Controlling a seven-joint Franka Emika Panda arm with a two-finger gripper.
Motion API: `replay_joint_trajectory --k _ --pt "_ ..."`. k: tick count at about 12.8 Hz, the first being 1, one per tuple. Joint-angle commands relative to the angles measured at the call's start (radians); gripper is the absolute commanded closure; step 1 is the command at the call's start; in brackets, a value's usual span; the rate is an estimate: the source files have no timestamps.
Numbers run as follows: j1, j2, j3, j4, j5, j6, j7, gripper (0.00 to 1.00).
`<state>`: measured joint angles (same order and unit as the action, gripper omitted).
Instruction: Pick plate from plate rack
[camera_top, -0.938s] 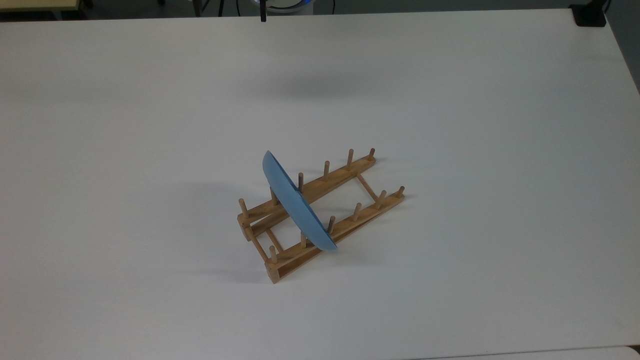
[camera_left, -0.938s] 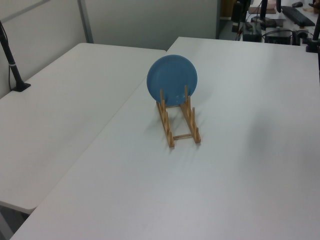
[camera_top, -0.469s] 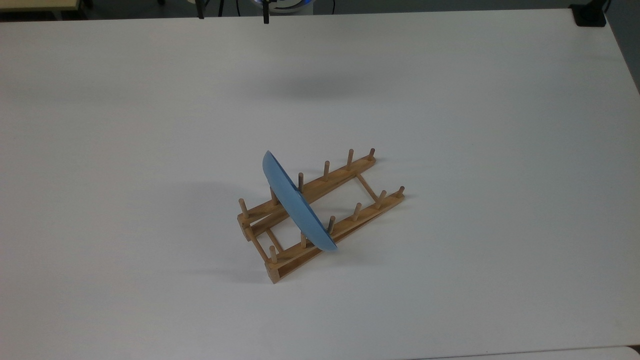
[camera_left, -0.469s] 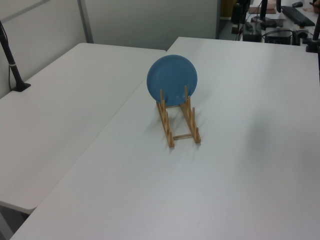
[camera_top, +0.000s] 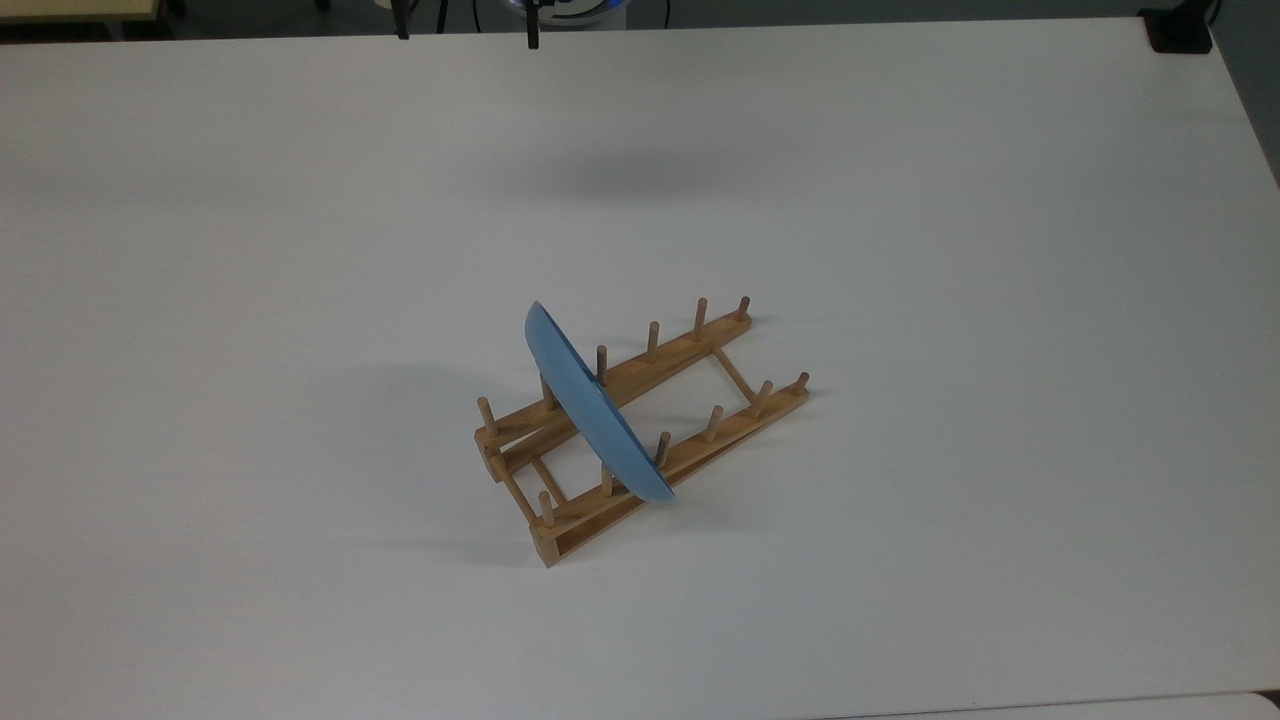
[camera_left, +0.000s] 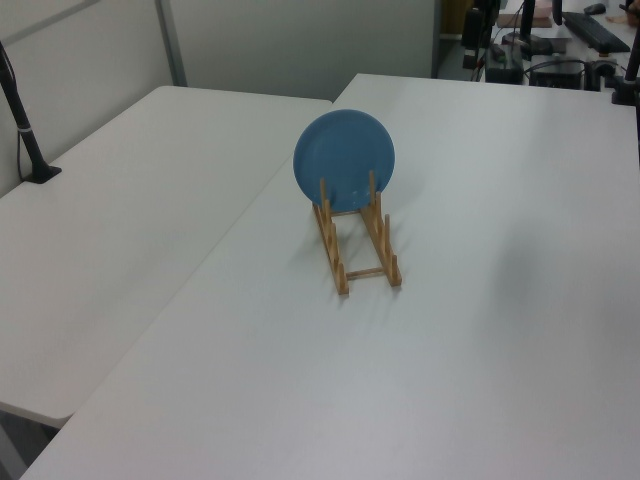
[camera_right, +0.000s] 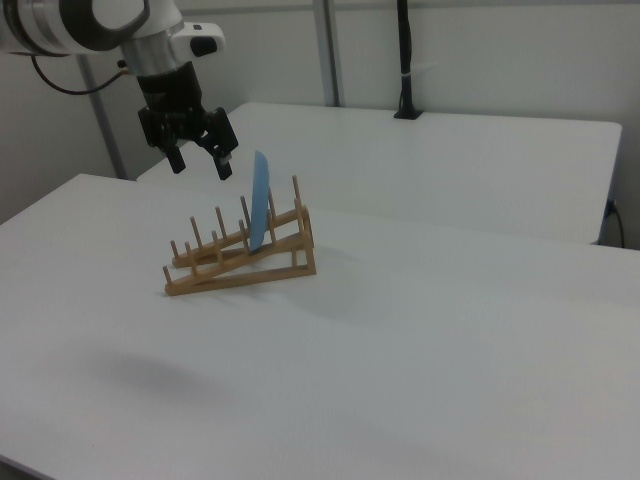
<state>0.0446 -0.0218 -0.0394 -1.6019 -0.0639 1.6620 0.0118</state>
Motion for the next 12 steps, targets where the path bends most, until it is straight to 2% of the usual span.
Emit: replay_joint_trajectory --k 1,7,12 --pt "0.009 -0.007 -0.005 -0.016 0.019 0.025 -0.006 0.00" --pt "0.008 0.003 -0.005 -0.016 0.019 0.027 -0.029 0.00" --pt "0.001 0.020 -0.005 -0.015 0.018 0.027 -0.157 0.00"
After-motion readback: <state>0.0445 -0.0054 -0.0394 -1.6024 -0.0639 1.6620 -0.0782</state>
